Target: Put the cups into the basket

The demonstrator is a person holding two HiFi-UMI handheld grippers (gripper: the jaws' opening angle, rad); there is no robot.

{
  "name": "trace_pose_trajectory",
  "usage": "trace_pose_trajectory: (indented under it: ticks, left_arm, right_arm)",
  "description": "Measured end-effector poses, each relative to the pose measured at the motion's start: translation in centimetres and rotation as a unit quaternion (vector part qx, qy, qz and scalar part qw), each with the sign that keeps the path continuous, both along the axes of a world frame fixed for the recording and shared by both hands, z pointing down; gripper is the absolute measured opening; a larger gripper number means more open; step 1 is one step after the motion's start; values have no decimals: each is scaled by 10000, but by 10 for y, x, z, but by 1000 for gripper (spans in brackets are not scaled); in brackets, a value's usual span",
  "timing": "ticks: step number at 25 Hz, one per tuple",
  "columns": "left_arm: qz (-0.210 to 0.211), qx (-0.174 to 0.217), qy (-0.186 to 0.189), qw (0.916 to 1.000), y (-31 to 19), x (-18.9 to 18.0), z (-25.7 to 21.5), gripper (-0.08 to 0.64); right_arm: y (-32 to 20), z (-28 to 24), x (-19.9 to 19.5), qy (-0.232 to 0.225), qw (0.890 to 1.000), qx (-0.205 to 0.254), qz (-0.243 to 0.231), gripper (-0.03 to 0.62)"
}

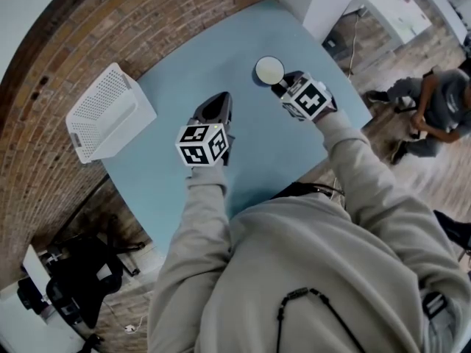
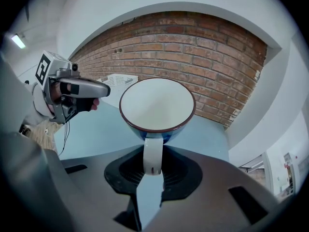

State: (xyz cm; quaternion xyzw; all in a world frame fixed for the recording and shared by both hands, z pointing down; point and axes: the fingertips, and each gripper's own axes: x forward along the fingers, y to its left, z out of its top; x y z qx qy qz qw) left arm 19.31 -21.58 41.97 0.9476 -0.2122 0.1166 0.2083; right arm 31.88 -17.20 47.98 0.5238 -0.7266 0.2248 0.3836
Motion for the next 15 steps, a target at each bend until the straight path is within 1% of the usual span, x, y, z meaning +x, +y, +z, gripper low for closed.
trace_pose_trajectory:
  ticks: [3,7,9,13,15]
  left_arm:
    - [-76,82,-1,9999,1,1,-5,-5]
    - [-299,115,-56,9995,2,-14,-11,-5]
    - [-437,90,-134,9989,3,-27,-7,-5]
    - [-954,-31,-233,9952,-6,-64,5,-5]
    - [-1167,-20,-302,9927,-10,-83,6,-5]
  right_arm:
    - [-2,-5,-1,-26,9999,30,-107,72]
    - [-11,-8,-8,-17,9994,59,-341,72]
    - [-21,-9,-18,-70,9987,105,-498,72]
    - [-44,-10,-49,-205,9958,167,-882,72]
    - [-53,-10,-70,-254,9932,215,-1115,72]
